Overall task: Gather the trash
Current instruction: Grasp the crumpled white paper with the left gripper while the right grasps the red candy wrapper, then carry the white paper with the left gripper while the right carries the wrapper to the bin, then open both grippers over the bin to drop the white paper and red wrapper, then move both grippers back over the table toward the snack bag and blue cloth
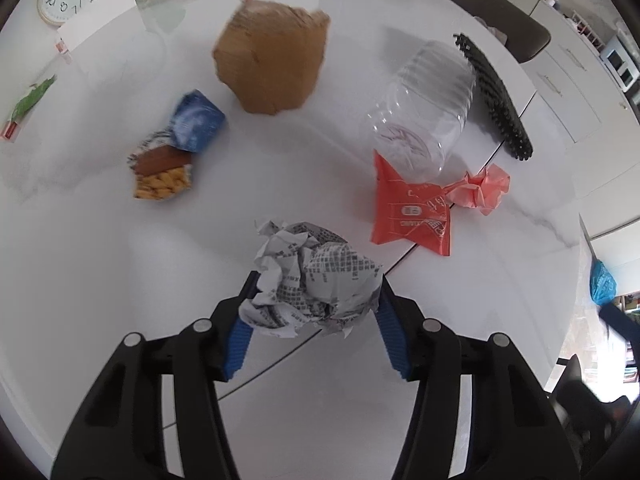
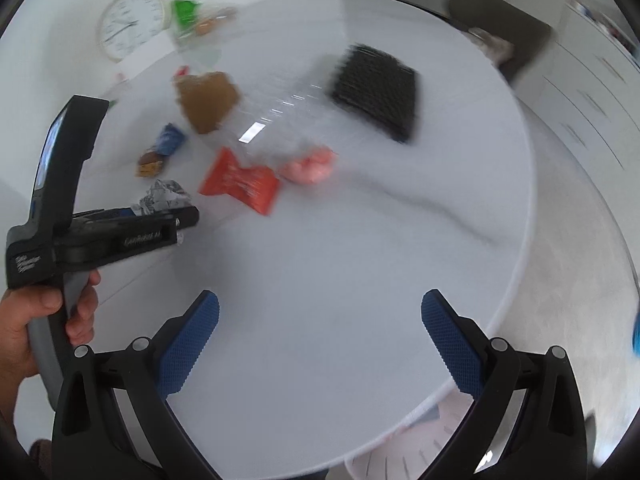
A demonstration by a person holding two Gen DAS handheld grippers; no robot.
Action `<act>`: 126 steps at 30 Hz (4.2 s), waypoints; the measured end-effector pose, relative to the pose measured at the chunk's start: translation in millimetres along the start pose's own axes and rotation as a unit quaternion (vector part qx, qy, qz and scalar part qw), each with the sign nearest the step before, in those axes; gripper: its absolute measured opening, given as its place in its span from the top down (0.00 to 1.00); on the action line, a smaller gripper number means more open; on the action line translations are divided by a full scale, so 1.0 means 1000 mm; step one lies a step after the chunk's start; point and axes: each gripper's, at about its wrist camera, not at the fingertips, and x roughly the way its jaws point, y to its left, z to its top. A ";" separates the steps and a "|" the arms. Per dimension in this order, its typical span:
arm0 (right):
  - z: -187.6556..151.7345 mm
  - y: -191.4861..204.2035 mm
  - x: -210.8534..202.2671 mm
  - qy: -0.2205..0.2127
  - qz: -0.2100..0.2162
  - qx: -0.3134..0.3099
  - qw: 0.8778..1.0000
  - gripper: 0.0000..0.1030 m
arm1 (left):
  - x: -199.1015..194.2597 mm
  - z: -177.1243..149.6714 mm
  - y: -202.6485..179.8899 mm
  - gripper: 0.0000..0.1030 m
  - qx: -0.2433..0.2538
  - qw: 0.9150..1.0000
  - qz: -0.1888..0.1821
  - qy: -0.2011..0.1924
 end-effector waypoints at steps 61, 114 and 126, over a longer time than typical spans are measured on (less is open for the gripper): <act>-0.197 -0.067 -0.107 -0.014 -0.024 0.152 0.988 0.62 | -0.116 -0.129 -0.137 0.46 0.334 0.934 -0.125 -0.033; -0.271 -0.118 -0.114 -0.018 -0.139 0.298 0.944 0.02 | -0.134 -0.138 -0.210 0.07 0.370 0.913 -0.170 0.001; -0.260 -0.116 -0.126 -0.015 -0.157 0.297 0.942 0.02 | -0.134 -0.136 -0.205 0.07 0.358 0.917 -0.176 0.004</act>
